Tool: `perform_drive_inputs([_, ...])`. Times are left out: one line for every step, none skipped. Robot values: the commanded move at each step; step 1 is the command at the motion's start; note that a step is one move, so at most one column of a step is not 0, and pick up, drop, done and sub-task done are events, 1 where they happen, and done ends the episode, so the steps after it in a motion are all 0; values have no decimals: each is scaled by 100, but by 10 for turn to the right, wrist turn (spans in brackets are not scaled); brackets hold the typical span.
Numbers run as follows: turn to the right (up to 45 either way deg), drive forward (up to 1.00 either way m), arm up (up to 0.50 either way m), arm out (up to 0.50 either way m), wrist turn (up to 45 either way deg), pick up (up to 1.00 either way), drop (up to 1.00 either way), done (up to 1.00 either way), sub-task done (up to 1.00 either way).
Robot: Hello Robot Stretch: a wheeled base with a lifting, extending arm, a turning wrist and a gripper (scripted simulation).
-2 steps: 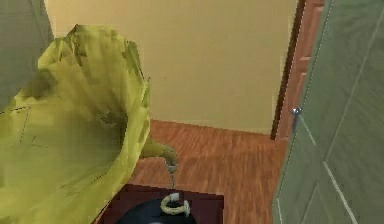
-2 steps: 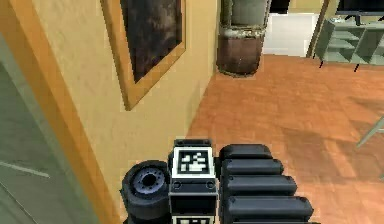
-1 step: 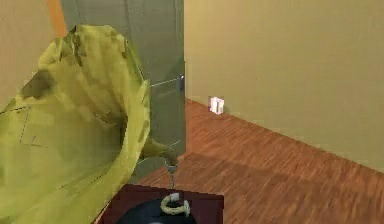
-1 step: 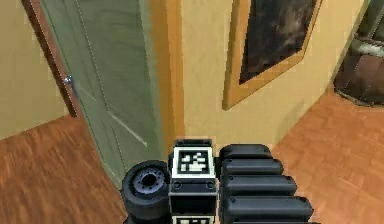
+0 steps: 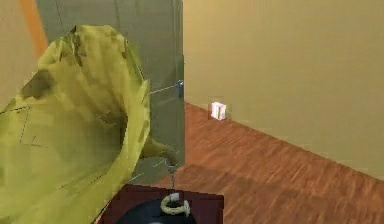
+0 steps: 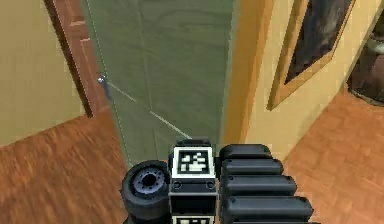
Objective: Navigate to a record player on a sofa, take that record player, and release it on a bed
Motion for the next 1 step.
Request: perform_drive_inputs([360,0,0,0,0,0,0,0,0])
